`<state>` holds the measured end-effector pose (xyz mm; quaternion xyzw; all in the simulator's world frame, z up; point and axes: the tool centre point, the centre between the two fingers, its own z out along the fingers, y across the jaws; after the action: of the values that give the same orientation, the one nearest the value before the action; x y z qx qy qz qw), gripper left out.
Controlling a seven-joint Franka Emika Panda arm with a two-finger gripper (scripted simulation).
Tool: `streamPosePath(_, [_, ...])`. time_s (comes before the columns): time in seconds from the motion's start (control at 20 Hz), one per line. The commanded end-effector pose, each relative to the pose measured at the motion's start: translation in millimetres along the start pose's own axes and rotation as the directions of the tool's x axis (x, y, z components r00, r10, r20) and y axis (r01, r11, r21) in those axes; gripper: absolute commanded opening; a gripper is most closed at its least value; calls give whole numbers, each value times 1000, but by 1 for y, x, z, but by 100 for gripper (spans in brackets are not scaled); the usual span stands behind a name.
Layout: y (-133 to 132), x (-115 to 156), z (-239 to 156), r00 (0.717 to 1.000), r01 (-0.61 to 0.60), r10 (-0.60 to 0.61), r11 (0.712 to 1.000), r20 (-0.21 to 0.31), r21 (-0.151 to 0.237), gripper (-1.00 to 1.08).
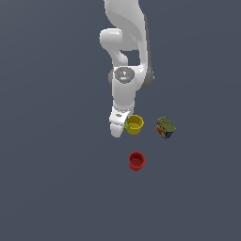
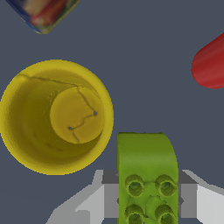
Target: Pick up a designated object from a clutter of objects.
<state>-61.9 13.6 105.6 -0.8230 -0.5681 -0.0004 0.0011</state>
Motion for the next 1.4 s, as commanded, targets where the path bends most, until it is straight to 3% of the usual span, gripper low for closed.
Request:
streamPosePath(0.0, [6, 14, -21, 1000, 0, 0, 1000, -1, 1, -100])
streamPosePath(0.75, [49, 95, -145, 1000, 0, 0, 1000, -2, 1, -100])
streamPosePath(1.35, [79, 145, -222, 1000, -3, 3, 1000, 0, 0, -100])
